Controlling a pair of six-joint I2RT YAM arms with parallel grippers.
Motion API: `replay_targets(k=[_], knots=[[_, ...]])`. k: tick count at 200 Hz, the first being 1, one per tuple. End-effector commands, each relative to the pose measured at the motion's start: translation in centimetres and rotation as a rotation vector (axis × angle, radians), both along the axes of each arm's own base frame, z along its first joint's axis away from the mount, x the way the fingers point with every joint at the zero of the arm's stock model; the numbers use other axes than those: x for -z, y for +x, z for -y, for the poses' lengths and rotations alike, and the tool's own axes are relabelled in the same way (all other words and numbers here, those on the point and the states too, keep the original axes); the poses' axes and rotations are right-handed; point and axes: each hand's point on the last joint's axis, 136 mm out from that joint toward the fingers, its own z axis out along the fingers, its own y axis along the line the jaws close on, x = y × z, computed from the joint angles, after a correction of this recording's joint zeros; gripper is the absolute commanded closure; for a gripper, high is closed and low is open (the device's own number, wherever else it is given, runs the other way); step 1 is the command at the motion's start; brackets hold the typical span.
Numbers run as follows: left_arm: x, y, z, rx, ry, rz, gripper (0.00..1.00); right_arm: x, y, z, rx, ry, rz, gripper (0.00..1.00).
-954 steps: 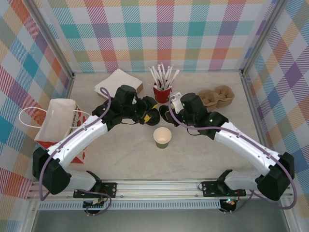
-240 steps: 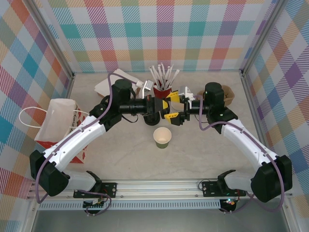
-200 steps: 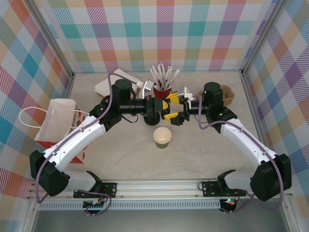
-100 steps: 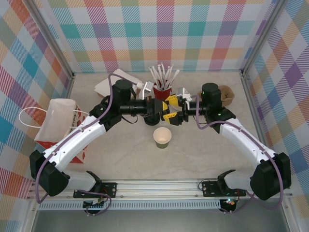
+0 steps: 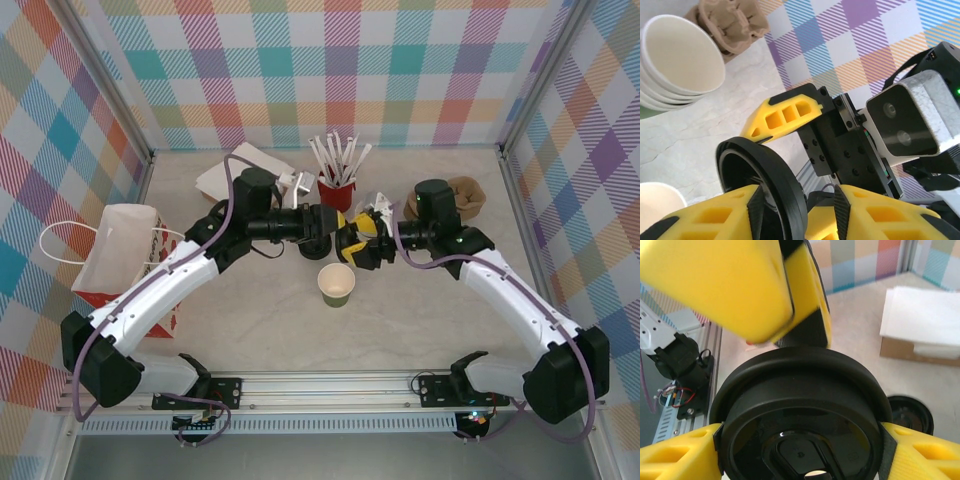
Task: Pack the takeout coffee
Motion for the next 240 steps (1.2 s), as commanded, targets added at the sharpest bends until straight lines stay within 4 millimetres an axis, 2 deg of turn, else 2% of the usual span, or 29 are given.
replay_targets(k=[1,27,53,79,101,129,159,199,240], knots=[[0.7,-0.9,-1.7,-0.04,0.076,0.027,0.52,0.4,-0.6,0.9,0.036,-0.074,-0.02,0.28],[2.9,-0.6,-4.7,-0.171,0.205,0.014,0.49,1.7,-0.5,1.9,0.109,-0.189,-0.075,0.29],[6.3,-0.3,-9.4,-0.364,0.388,-0.014,0.47,2.9,-0.8,2.4,0.176,-0.32,-0.115,0.29],[9.4,-0.9,-13.3,-0.501,0.518,-0.06,0.45,4.5,-1.5,2.4,0.216,-0.471,-0.164,0.29],[11.8,-1.7,-15.3,-0.568,0.577,-0.106,0.43,5.8,-1.9,2.2,0.246,-0.603,-0.197,0.29],[14.7,-3.0,-16.8,-0.611,0.624,-0.176,0.41,7.3,-2.1,1.7,0.281,-0.765,-0.24,0.29],[16.8,-3.9,-17.7,-0.629,0.654,-0.224,0.37,8.4,-2.1,0.5,0.276,-0.9,-0.249,0.29],[17.9,-4.7,-19.0,-0.652,0.706,-0.233,0.36,10.2,-1.3,-0.1,0.279,-1.063,-0.233,0.29],[18.7,-5.1,-19.9,-0.666,0.74,-0.238,0.34,11.2,-0.8,-1.4,0.257,-1.095,-0.23,0.29]])
